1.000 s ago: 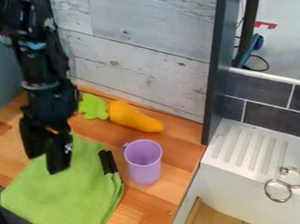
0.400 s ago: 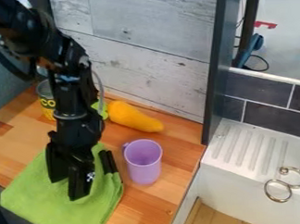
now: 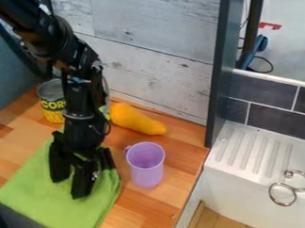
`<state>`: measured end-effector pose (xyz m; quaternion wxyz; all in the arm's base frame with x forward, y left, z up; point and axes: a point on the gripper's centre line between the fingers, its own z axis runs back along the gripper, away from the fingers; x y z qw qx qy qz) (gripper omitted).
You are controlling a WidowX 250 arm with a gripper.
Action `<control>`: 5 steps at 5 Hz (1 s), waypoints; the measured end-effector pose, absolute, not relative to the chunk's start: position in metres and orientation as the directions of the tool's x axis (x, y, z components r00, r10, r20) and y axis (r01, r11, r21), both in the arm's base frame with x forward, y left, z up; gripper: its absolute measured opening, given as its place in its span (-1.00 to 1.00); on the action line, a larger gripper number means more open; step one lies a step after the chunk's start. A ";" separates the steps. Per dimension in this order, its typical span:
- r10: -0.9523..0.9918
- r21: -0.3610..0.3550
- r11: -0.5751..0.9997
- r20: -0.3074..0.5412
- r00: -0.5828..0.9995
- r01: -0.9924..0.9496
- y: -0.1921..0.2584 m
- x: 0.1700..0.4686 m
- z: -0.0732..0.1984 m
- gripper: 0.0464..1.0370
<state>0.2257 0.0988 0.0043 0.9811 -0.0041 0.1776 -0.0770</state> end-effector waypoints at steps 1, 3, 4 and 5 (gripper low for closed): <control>-0.079 0.012 0.996 -0.366 0.927 0.090 0.132 0.232 0.004 0.93; -0.028 0.090 0.992 -0.503 0.864 0.085 0.161 0.229 0.006 0.93; 0.017 0.095 0.994 -0.558 0.830 0.044 0.179 0.221 0.006 0.93; 0.017 0.088 0.995 -0.558 0.829 0.039 0.190 0.217 0.007 0.93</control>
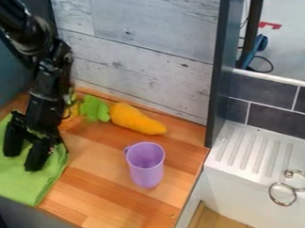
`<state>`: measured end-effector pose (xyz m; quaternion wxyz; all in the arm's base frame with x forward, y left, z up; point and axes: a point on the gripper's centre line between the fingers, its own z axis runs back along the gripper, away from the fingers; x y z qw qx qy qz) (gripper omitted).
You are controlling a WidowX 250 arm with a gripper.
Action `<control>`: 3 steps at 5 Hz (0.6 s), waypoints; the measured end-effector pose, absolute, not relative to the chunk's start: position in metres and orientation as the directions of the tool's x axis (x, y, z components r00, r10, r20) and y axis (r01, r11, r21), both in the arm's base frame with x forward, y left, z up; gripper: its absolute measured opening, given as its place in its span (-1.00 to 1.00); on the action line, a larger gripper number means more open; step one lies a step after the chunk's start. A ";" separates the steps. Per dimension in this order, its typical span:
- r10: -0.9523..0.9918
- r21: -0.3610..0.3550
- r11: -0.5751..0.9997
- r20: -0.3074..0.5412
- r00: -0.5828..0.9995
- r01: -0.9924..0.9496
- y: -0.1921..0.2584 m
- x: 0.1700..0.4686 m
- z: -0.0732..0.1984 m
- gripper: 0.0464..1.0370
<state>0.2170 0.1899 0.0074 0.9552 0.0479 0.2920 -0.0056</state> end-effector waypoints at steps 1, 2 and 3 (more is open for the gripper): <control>-0.002 0.065 0.997 -0.530 0.848 0.043 0.194 0.216 0.008 0.93; -0.048 0.046 0.996 -0.444 0.895 0.077 0.188 0.222 0.025 0.93; -0.075 0.063 0.993 -0.316 0.946 0.100 0.181 0.224 0.063 0.93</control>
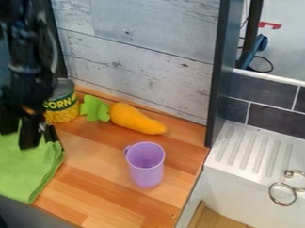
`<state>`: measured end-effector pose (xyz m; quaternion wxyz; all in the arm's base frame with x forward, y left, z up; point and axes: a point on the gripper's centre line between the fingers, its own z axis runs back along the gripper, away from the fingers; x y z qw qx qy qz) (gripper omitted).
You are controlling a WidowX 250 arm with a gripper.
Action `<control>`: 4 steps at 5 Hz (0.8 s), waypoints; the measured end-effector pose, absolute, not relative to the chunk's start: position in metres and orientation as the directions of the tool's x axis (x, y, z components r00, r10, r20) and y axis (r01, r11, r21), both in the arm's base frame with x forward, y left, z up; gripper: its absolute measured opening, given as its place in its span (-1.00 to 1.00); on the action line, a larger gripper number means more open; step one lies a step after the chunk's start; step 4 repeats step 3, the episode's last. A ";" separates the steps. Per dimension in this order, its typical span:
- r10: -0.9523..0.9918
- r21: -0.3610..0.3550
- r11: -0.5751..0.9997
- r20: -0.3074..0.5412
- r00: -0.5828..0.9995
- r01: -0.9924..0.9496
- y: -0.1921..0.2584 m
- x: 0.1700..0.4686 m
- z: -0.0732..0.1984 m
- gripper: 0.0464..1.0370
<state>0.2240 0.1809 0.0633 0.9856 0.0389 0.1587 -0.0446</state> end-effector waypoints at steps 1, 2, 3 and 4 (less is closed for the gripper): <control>-0.049 0.073 0.995 -0.275 0.960 0.072 0.183 0.214 0.086 0.93; -0.048 -0.007 0.999 -0.220 0.974 0.047 0.172 0.197 0.099 0.93; -0.043 -0.064 0.997 -0.175 0.984 0.032 0.164 0.190 0.107 0.93; -0.043 -0.064 0.997 -0.175 0.984 0.032 0.164 0.190 0.107 0.93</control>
